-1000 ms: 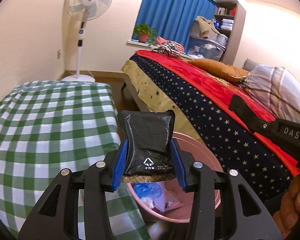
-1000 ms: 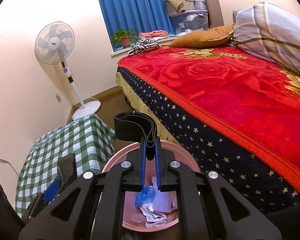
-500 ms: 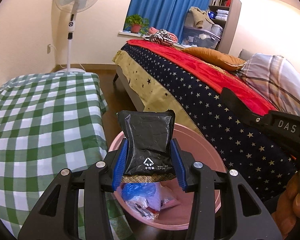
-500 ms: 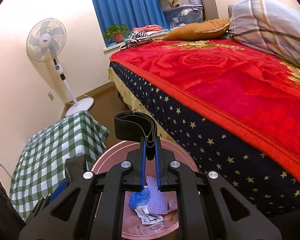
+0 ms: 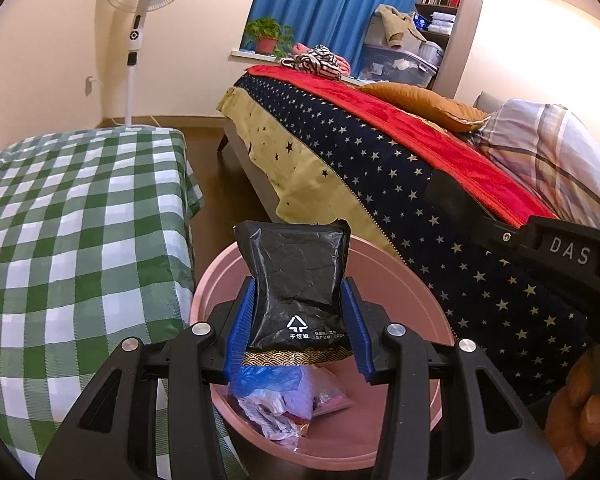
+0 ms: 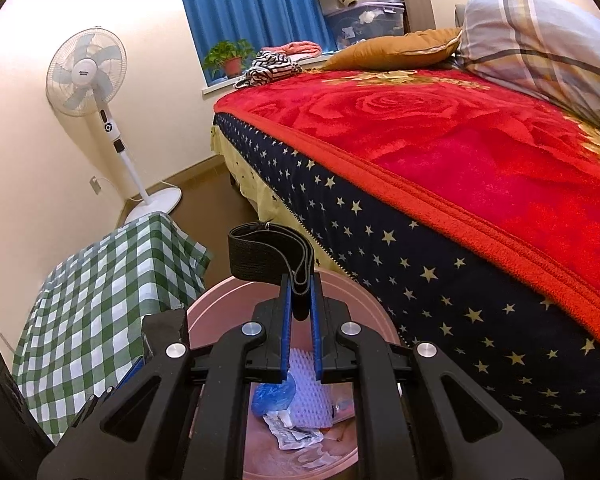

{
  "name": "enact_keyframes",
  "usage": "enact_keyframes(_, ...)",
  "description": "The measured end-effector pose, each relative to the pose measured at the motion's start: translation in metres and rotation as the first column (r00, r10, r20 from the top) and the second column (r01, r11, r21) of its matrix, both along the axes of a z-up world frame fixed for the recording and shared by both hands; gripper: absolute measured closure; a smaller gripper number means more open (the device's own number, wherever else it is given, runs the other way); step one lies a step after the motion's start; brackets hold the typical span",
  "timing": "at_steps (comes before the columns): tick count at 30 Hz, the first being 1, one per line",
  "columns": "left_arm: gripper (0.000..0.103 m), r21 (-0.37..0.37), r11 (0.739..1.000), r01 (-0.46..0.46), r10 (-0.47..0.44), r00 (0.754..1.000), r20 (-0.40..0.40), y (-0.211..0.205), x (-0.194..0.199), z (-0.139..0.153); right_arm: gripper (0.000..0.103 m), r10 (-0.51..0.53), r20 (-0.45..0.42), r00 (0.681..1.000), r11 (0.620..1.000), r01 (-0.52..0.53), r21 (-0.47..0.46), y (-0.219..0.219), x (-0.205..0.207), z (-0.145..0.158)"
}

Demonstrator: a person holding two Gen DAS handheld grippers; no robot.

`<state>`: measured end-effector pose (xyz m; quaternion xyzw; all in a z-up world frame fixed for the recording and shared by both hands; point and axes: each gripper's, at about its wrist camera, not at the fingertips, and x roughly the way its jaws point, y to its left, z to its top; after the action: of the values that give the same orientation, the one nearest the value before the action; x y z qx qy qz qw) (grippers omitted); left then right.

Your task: Collect trash

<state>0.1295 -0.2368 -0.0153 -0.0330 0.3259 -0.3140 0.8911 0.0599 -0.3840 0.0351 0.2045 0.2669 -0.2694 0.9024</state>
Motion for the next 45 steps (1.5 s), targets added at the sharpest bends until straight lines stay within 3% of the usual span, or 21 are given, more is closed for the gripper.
enact_keyframes(3,0.055,-0.004,1.0,0.011,-0.011,1.0,-0.006,0.0,0.001,0.0,0.081,-0.014,0.001,1.0,1.0,0.014,0.009,-0.003,-0.001,-0.001)
enact_keyframes(5,0.046,0.001,1.0,0.016,-0.016,1.0,-0.016,0.001,0.004,0.0,0.05,-0.032,0.005,0.999,0.999,0.032,0.006,-0.003,-0.003,0.001)
enact_keyframes(6,0.042,0.001,1.0,0.015,-0.015,1.0,-0.018,0.001,0.004,0.0,0.044,-0.044,0.011,0.999,0.999,0.044,0.001,-0.003,-0.004,0.002)
enact_keyframes(13,0.029,-0.004,0.999,-0.047,0.047,0.999,-0.013,0.021,0.006,0.011,0.024,-0.076,0.04,0.996,0.997,0.076,0.003,0.0,-0.016,0.014)
enact_keyframes(19,0.022,-0.001,0.995,-0.097,0.097,0.994,0.041,0.042,-0.008,0.035,0.006,-0.102,0.089,0.991,0.995,0.104,-0.011,0.006,-0.038,0.038)
enact_keyframes(23,0.02,-0.007,0.992,-0.128,0.128,0.989,0.069,0.061,-0.02,0.049,0.005,-0.133,0.082,0.988,0.988,0.139,-0.071,0.025,-0.052,0.055)
enact_keyframes(25,0.015,-0.006,0.988,-0.156,0.156,0.984,0.082,0.074,-0.025,0.055,0.005,-0.109,0.071,0.991,0.98,0.12,-0.161,0.044,-0.057,0.066)
enact_keyframes(29,0.01,0.029,0.969,-0.247,0.241,0.962,0.127,0.106,-0.036,0.065,0.005,-0.041,0.044,0.998,0.975,0.05,-0.216,0.063,-0.069,0.077)
enact_keyframes(34,0.008,0.009,0.929,-0.371,0.367,0.922,0.12,0.151,-0.046,0.076,0.005,0.054,0.027,0.998,0.976,-0.047,-0.213,0.083,-0.078,0.084)
enact_keyframes(39,0.008,0.052,0.885,-0.463,0.451,0.879,0.153,0.187,-0.07,0.085,0.005,0.177,0.004,0.984,0.954,-0.17,-0.248,0.115,-0.085,0.08)
enact_keyframes(45,0.008,0.122,0.864,-0.489,0.457,0.862,0.22,0.212,-0.12,0.085,0.005,0.248,-0.014,0.969,0.936,-0.243,-0.253,0.144,-0.105,0.065)
